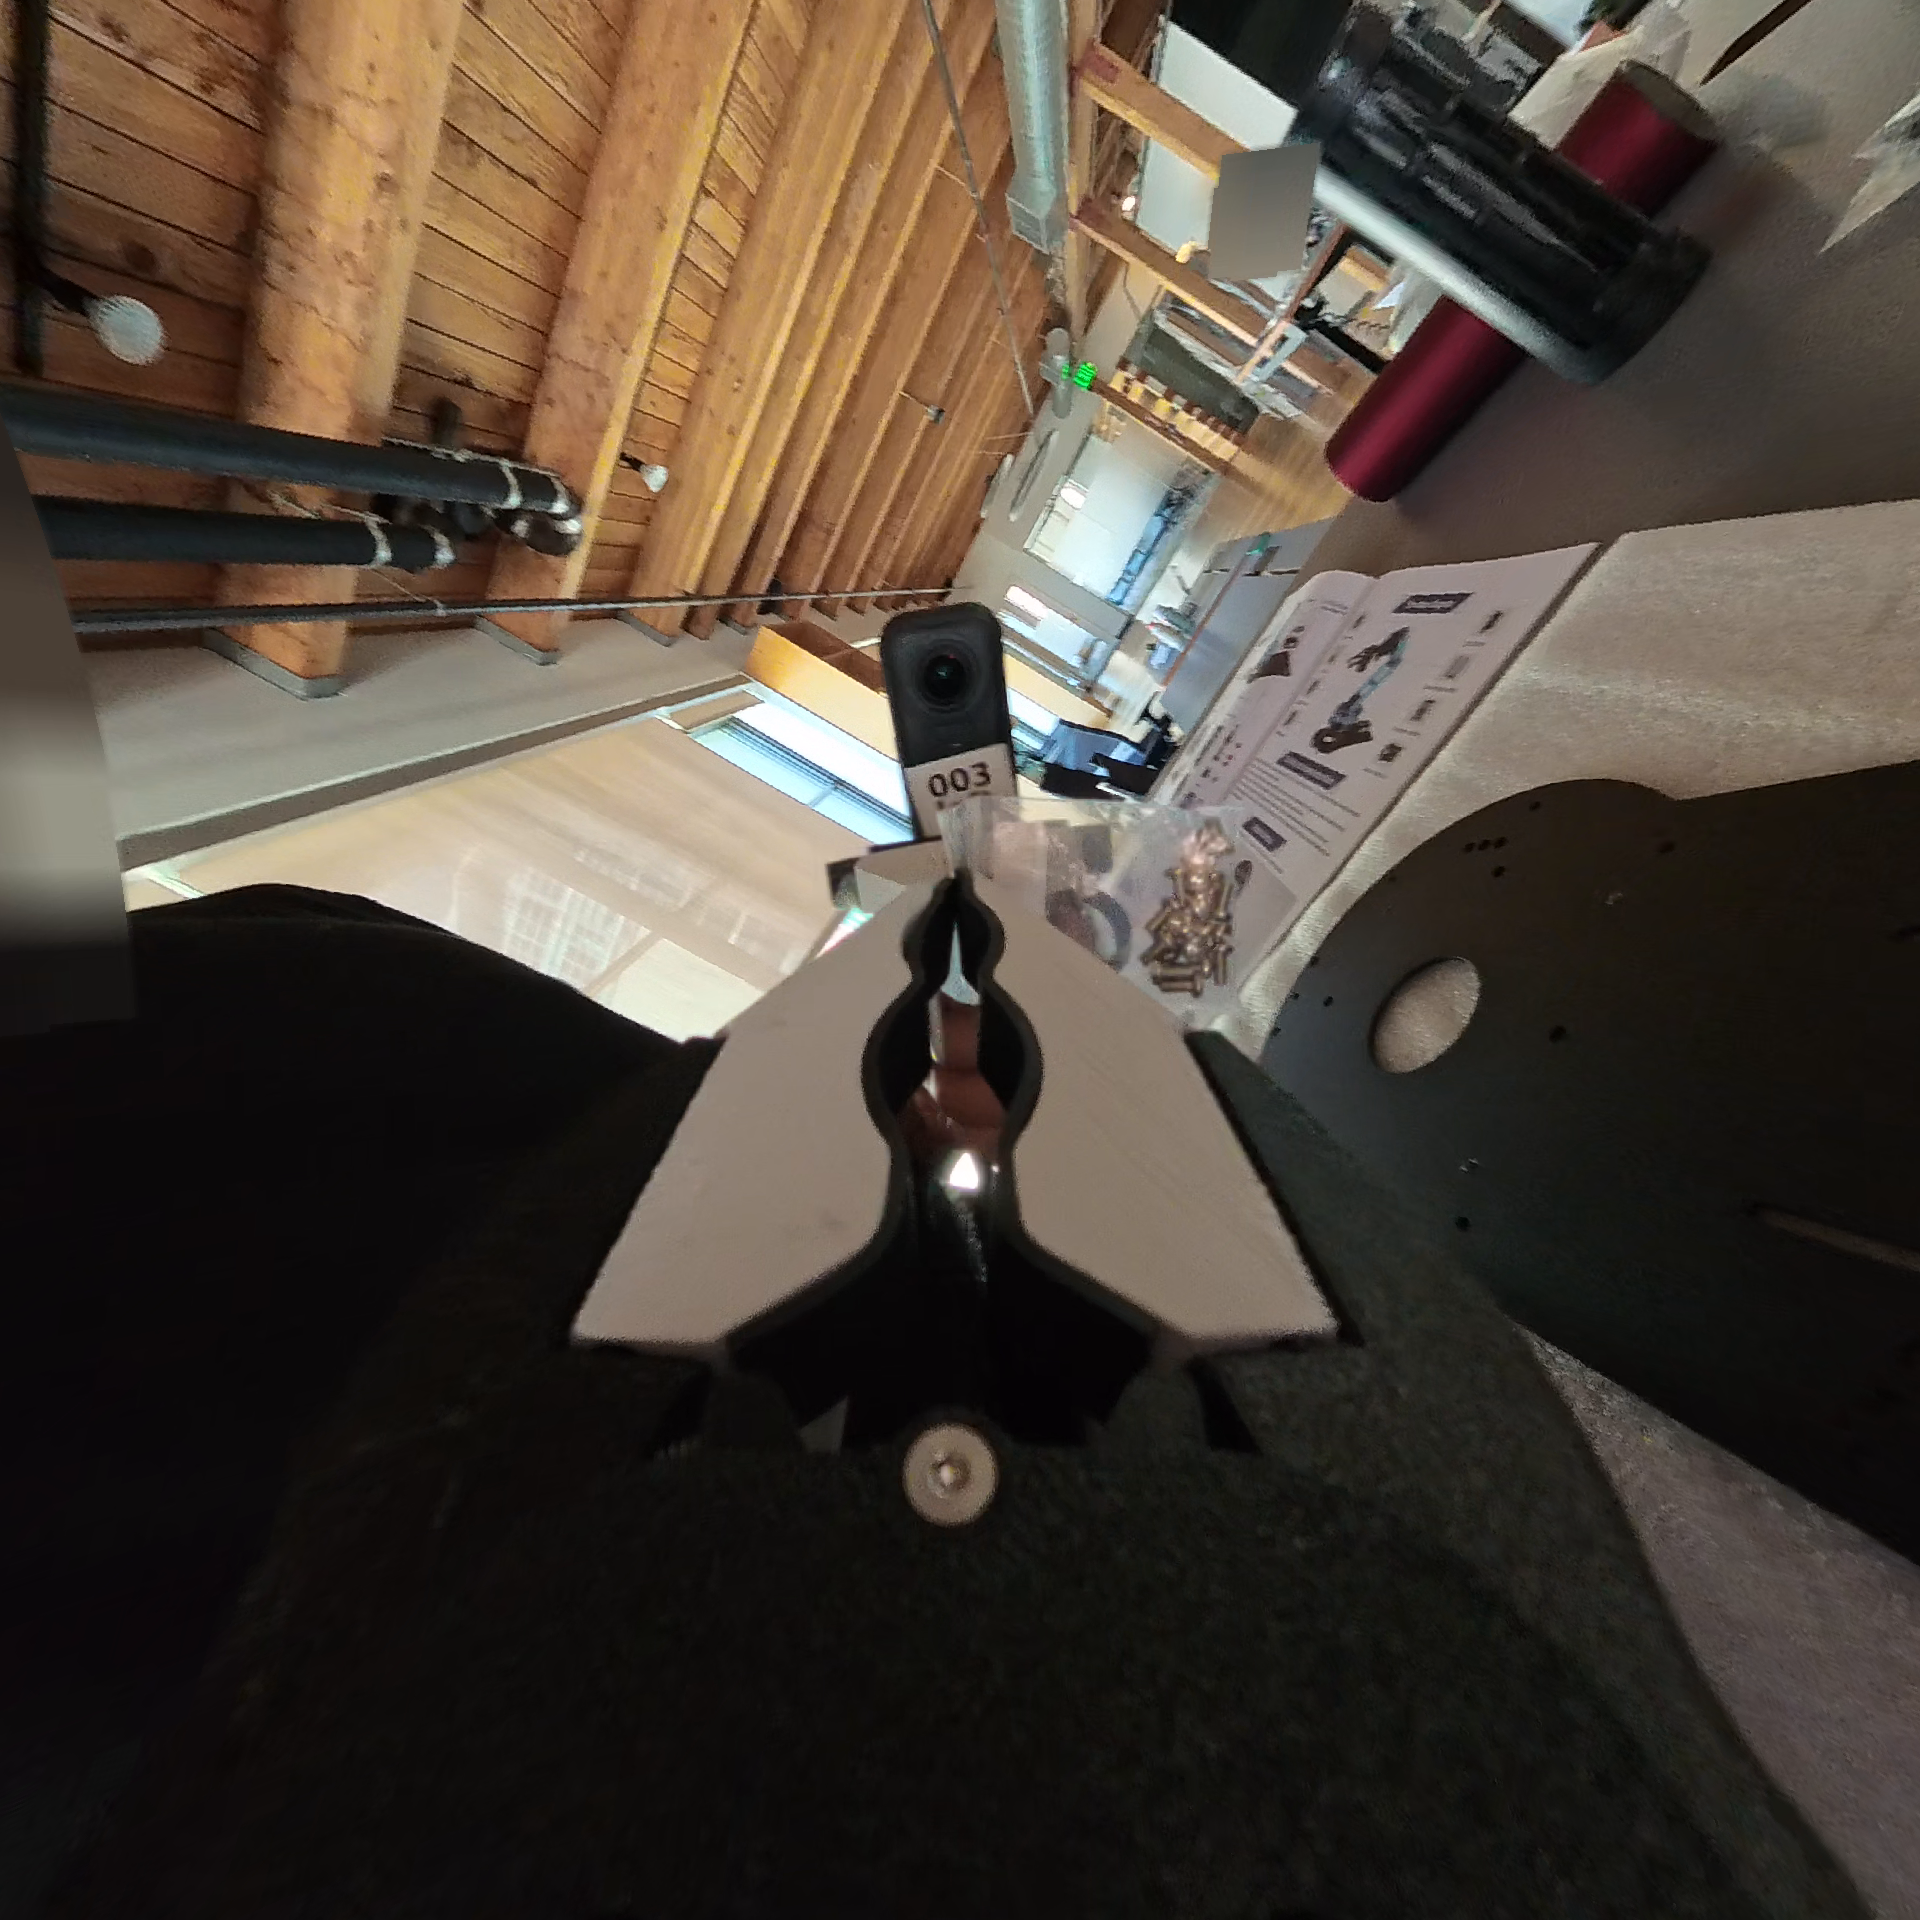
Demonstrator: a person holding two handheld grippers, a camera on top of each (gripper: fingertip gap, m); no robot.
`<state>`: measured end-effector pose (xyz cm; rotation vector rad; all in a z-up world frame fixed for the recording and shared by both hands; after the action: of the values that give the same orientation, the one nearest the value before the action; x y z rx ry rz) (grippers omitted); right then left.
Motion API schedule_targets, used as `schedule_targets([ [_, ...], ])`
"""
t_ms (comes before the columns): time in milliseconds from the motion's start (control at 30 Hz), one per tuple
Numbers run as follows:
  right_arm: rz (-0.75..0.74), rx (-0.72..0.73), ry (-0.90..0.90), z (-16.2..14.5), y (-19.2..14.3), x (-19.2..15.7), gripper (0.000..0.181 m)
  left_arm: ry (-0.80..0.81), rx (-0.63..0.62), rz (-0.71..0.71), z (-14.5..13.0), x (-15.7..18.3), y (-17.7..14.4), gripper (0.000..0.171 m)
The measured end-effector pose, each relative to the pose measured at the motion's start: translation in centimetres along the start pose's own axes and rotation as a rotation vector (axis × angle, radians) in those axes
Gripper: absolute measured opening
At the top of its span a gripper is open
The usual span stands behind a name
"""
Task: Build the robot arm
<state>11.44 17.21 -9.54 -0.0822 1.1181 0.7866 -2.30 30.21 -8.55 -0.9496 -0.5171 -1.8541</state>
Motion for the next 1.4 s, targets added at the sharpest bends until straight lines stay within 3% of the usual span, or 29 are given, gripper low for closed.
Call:
schedule_targets([
  [100,-0.145,-0.016,-0.103,-0.1,0.0,-0.2,0.000,0.055,-0.022,0.106,0.0,-0.2,-0.1,0.000],
  [233,-0.584,-0.190,-0.371,-0.7,1.2,-1.1,0.000,0.256,-0.112,0.389,-0.6,0.1,0.5,0.000],
  [333,-0.830,-0.256,-0.523,-1.4,2.5,-1.3,0.000,0.303,-0.141,0.538,-0.9,0.4,1.3,0.000],
  [467,-0.942,-0.225,-0.513,-1.8,1.9,-0.9,0.000,0.284,-0.170,0.607,-1.2,0.2,1.5,0.000],
  [600,-0.859,-0.229,-0.457,-1.8,1.6,-0.1,0.000,0.281,-0.206,0.625,-1.1,0.0,1.5,0.000],
  [700,-0.752,-0.273,-0.536,-0.9,1.0,-0.3,0.000,0.259,-0.255,0.581,-0.1,-0.3,1.6,0.000],
  [733,-0.675,-0.337,-0.612,-0.8,0.9,-0.4,0.010,0.249,-0.278,0.560,0.3,-0.4,1.7,0.000],
  [767,-0.603,-0.435,-0.673,-1.1,0.9,-0.6,0.037,0.239,-0.291,0.545,0.8,-0.5,1.7,0.000],
  [833,-0.612,-0.620,-0.802,-1.4,0.7,-0.5,0.076,0.211,-0.379,0.476,1.3,-0.7,2.1,0.000],
  [867,-0.629,-0.685,-0.876,-1.5,0.8,-0.4,0.077,0.202,-0.425,0.444,1.3,-0.7,2.2,0.000],
  [1000,-0.643,-0.805,-1.113,-1.2,2.0,-1.1,0.065,0.126,-0.583,0.365,1.4,-0.6,2.6,0.000],
  [1200,-0.545,-0.933,-1.056,-1.9,2.7,-0.6,0.047,0.048,-0.701,0.298,2.3,-0.5,2.4,0.000],
  [1267,-0.537,-0.897,-1.072,-1.9,2.6,-1.0,0.037,0.046,-0.717,0.296,2.5,-0.5,2.4,0.000],
  [1333,-0.541,-0.871,-1.094,-1.7,2.3,-1.5,0.010,0.073,-0.739,0.317,2.5,-0.5,2.3,0.000],
  [1400,-0.547,-0.859,-1.092,-1.5,1.8,-1.5,0.004,0.106,-0.747,0.336,2.7,-0.5,2.3,0.000],
])
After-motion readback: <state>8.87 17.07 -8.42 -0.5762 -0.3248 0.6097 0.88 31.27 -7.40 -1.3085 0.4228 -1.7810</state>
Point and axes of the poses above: each gripper's, where its closed fingertips meet, y out along the fingers, z out of its top, x = y × z across the jaws, the point moved 10 cm from there along -y, back along the fingers, and after that the axes turned 9 degrees about z, right-handed, at the moved point
